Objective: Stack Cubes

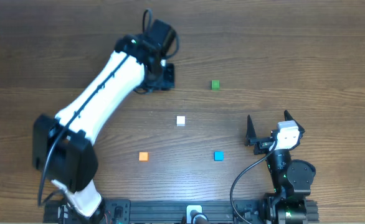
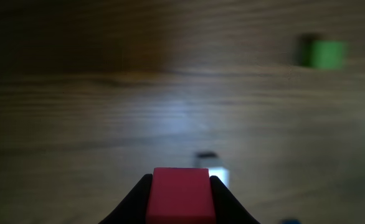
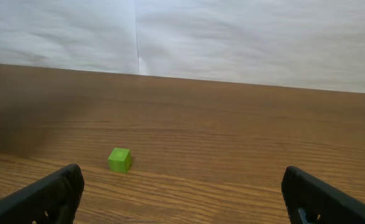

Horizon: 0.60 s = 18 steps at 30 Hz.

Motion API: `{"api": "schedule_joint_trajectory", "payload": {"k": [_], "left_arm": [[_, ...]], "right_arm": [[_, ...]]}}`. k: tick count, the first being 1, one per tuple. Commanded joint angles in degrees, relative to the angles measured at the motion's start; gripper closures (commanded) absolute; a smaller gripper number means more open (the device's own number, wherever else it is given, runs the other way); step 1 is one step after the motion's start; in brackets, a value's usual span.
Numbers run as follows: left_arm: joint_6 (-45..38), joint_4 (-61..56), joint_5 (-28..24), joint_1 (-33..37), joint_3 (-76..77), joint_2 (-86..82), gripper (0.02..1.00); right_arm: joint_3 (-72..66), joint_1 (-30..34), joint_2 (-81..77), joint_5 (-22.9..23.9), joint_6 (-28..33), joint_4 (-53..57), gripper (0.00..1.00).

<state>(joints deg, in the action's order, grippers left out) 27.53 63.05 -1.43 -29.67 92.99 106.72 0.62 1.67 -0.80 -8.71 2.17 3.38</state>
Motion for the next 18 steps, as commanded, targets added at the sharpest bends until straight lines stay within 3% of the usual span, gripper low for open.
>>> {"api": "schedule_joint_trajectory", "payload": {"k": [1, 6, 18], "left_arm": [[10.23, -0.22, 1.84, -8.0, -4.2, -1.51, 0.976], [16.55, -6.4, 4.33, -14.47, -10.01, -1.51, 0.976], [22.51, -7.19, 9.03, -15.58, -11.3, 0.87, 0.976]], "right_arm": [[-0.33, -0.22, 0.42, -0.24, 0.24, 0.2, 0.009], [-0.33, -0.22, 0.42, -0.24, 0.24, 0.2, 0.007], [-0.33, -0.22, 0.42, -0.24, 0.24, 0.2, 0.007]]}}
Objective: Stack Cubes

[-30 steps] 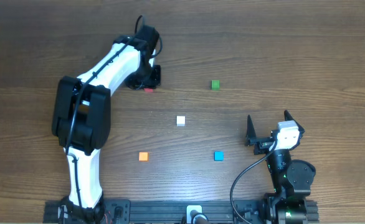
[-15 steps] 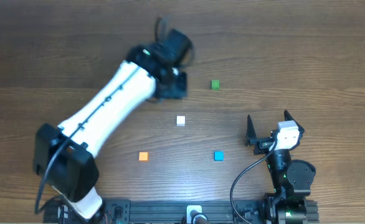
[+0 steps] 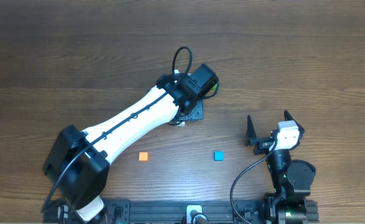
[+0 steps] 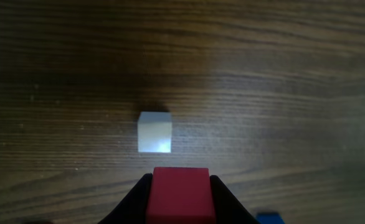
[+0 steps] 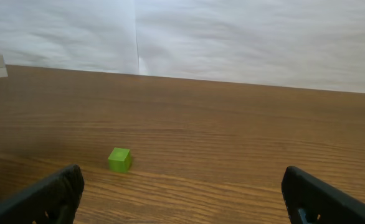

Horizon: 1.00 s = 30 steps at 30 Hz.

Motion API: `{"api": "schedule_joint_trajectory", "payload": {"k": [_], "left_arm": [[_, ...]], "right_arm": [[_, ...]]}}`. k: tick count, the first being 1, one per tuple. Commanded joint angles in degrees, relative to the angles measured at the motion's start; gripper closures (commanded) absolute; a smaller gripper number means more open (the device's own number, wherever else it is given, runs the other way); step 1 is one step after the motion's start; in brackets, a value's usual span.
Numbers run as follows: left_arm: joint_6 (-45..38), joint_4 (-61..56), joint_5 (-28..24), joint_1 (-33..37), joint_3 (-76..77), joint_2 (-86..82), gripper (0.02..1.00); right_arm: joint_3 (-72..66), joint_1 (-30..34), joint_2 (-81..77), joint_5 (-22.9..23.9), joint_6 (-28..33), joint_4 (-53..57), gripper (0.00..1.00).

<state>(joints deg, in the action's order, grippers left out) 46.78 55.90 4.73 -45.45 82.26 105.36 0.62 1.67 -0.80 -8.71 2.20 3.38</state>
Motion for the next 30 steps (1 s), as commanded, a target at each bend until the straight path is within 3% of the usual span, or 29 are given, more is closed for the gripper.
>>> {"api": "schedule_joint_trajectory", "payload": {"k": [1, 30], "left_arm": [[3.45, -0.04, 2.86, 0.2, -0.57, 2.71, 0.978], [3.78, -1.51, 1.49, 1.14, -2.45, 7.69, 0.976]], "right_arm": [[-0.33, -0.22, 0.42, -0.24, 0.22, 0.2, 0.009], [-0.33, -0.22, 0.42, -0.24, 0.22, 0.2, 0.009]]}}
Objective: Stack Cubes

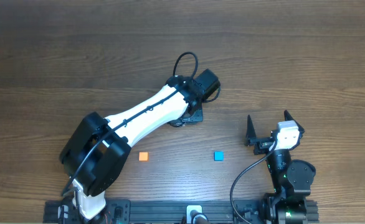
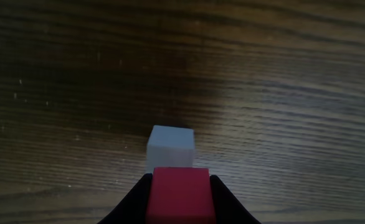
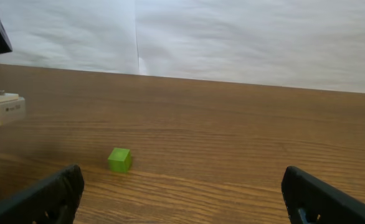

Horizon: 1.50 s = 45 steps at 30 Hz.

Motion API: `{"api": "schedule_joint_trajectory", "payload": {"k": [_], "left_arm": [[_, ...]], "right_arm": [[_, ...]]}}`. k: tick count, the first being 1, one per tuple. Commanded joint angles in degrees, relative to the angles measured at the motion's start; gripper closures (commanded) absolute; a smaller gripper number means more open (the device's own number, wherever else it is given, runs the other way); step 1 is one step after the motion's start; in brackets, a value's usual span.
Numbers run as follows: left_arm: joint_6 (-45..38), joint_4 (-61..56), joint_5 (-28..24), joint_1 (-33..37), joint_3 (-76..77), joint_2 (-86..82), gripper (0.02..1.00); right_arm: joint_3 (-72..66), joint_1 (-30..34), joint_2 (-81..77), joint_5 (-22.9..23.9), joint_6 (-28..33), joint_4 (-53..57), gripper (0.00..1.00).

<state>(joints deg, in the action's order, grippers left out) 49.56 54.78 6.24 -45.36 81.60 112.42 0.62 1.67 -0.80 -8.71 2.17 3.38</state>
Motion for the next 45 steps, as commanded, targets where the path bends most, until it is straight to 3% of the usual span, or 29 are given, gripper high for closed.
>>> {"api": "schedule_joint_trajectory", "payload": {"k": [1, 45], "left_arm": [[0.98, -0.39, -0.22, 1.27, -1.79, 0.63, 0.978], [0.24, -3.19, -2.97, 2.1, -3.76, 0.98, 0.941]], "right_arm": [[-0.33, -0.24, 0.42, -0.24, 0.24, 0.2, 0.007], [-0.33, -0.22, 0.42, -0.24, 0.24, 0.2, 0.009]]}}
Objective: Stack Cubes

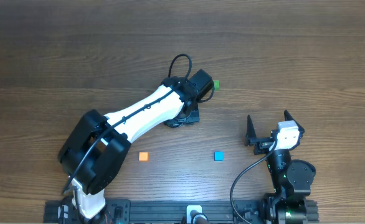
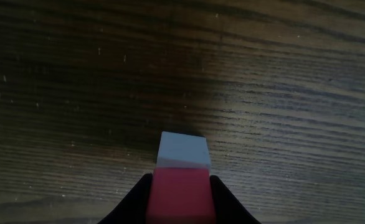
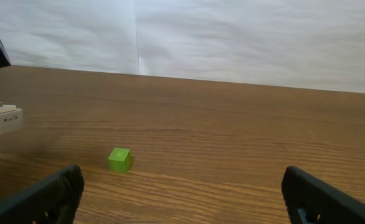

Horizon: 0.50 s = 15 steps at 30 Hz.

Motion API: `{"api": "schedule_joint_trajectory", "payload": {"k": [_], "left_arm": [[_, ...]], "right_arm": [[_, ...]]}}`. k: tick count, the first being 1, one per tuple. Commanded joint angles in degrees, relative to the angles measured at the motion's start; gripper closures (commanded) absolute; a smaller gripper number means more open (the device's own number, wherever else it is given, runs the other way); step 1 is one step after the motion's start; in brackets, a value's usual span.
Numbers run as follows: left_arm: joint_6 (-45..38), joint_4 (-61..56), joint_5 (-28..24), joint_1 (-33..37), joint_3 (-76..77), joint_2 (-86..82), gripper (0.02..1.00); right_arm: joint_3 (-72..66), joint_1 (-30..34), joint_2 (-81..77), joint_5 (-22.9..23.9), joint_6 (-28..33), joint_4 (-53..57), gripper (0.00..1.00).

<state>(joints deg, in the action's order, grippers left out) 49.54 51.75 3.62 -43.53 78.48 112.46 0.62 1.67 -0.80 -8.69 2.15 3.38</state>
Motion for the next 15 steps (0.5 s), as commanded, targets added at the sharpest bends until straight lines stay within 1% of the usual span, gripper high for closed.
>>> {"api": "schedule_joint_trajectory", "payload": {"k": [1, 6, 15], "left_arm": [[0.26, -0.15, -0.35, 0.26, -0.63, 0.94, 0.943], [0.24, -0.13, -0.83, 0.26, -0.63, 0.94, 0.967], [0.22, -0.13, -0.74, 0.26, -0.57, 0.02, 0.978]], "right_arm": [[-0.33, -0.24, 0.42, -0.26, 0.26, 0.2, 0.009], [-0.33, -0.22, 0.42, -0.26, 0.26, 0.2, 0.007], [-0.33, -0.22, 0.42, -0.26, 0.26, 0.2, 0.007]]}}
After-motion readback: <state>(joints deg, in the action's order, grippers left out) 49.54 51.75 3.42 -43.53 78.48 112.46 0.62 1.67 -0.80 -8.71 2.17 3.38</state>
